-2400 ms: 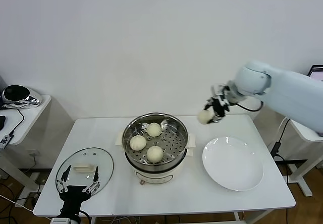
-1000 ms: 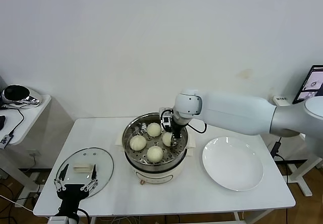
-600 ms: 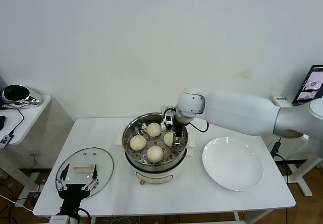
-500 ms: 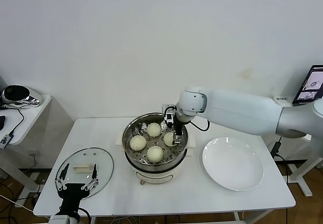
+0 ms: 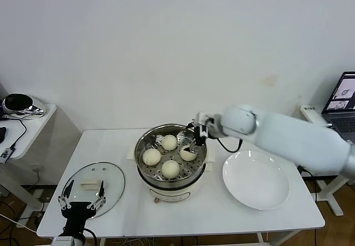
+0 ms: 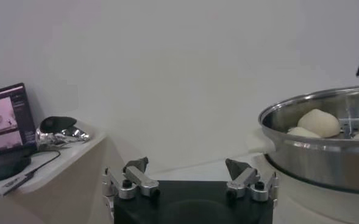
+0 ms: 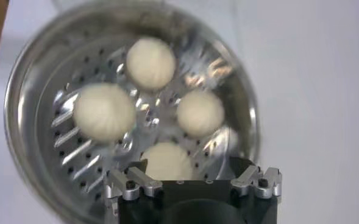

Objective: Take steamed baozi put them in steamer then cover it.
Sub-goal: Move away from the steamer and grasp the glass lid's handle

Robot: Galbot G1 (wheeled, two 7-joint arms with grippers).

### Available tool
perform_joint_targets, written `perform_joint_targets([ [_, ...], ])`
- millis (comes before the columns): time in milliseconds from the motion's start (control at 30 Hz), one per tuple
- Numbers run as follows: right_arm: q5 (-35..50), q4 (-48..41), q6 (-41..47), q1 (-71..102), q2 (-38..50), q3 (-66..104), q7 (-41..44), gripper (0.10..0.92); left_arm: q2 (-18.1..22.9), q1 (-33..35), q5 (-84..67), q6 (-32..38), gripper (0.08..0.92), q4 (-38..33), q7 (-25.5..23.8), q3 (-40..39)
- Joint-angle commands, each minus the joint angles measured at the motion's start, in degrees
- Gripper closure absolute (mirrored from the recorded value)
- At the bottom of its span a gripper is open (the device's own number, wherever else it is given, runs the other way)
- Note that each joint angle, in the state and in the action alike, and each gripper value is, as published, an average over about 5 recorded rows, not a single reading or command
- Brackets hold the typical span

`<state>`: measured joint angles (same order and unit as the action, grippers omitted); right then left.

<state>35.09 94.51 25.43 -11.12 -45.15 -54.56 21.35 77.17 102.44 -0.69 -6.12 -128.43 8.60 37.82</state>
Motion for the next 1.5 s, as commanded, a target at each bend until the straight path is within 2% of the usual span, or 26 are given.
perform_joint_targets([
  [33, -6.2, 10.3, -24.8, 43.1, 11.2, 36.0, -22.0, 0.203, 0.5, 0.4, 1.0, 2.8, 0.177, 1.3, -0.3, -0.2],
  [267, -21.3, 11.7, -34.9, 75.9, -4.9, 72.7, -18.8, 0.203, 1.3, 1.0, 5.0, 5.9, 0.177, 4.0, 0.1, -0.5],
  [467, -26.9, 14.0, -39.9, 90.2, -23.9, 92.6, -14.9, 0.203, 1.5, 1.1, 19.0, 10.5, 0.177, 8.9, -0.5, 1.1],
  [600, -26.2, 16.3, -40.1, 97.4, -30.8, 100.4, -13.0, 0.203, -0.1, 0.6, 33.7, 11.5, 0.177, 13.0, -0.6, 5.5],
  [833, -26.1, 17.3, -38.5, 104.3, -33.2, 105.5, -15.1, 0.203, -7.0, -0.5, 56.6, 11.6, 0.177, 19.3, -1.2, 9.8],
  [1033, -23.5, 17.7, -35.9, 104.6, -34.2, 110.2, -20.3, 0.203, -11.1, -6.8, 68.9, 12.9, 0.177, 26.9, -1.7, 9.3],
  [1333, -22.0, 16.3, -37.5, 104.3, -36.5, 111.8, -25.4, 0.203, -15.4, -19.4, 73.7, 12.4, 0.177, 39.1, -1.3, 3.8],
  [1500, -21.0, 16.9, -38.0, 104.4, -37.3, 112.7, -26.5, 0.203, -16.3, -23.8, 73.5, 12.4, 0.177, 42.2, -0.9, 1.4],
])
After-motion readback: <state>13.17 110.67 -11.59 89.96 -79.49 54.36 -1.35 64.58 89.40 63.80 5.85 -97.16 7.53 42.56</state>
